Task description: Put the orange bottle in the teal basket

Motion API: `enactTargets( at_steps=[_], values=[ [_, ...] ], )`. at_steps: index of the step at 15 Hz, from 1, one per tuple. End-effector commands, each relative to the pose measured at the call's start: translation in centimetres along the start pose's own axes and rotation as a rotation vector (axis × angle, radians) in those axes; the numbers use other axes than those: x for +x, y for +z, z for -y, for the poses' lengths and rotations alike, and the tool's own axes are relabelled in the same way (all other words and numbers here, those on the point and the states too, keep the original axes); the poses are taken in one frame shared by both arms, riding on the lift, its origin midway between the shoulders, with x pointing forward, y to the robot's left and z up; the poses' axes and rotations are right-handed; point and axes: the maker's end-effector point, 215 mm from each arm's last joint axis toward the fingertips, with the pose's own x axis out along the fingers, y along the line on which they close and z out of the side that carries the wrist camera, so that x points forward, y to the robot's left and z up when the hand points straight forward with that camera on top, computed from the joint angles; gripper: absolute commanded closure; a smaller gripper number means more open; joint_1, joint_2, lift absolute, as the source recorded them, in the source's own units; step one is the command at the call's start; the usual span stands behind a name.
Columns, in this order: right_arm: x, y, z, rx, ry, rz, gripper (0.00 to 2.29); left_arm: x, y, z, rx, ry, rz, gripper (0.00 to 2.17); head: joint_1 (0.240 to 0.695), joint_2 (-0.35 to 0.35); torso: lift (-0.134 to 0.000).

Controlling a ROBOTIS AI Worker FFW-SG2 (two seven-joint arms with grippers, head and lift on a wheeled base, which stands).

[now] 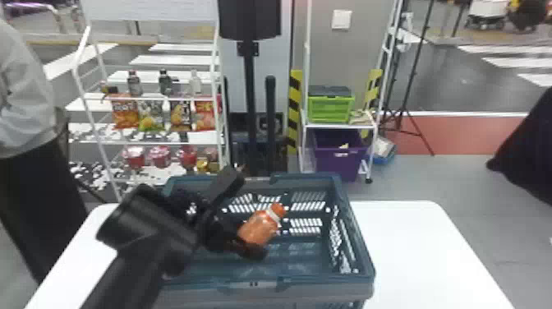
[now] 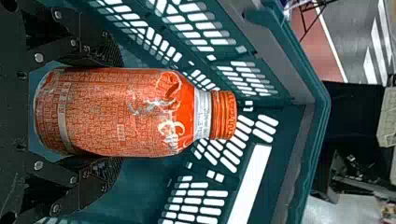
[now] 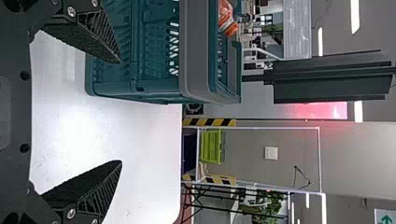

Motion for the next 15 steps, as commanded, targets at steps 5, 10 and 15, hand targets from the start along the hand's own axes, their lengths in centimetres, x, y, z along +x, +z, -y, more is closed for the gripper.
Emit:
enactTargets(
  at_steps=[5,10,15],
  values=[
    [0.1,-0.5,-0.2,0.005,-0.005,0.000,0.13,3.7,-2.0,0.5,0.105,-0.046,-0.107,0.52,0.499,0.000,0.000],
    [-0.4,-0.2,-0.1,0.006,-0.010,0.016,0.13,3.9,-2.8,0.5,0.111,-0.040,-0.126,0.27,0.499,0.000,0.000],
    [-0.5,-0.2,-0.2,0.007,-0.011,0.017,0.13,2.9,-1.5,-0.8,0.111,0.043,-0.060,0.14,0.499,0.000,0.000]
  ],
)
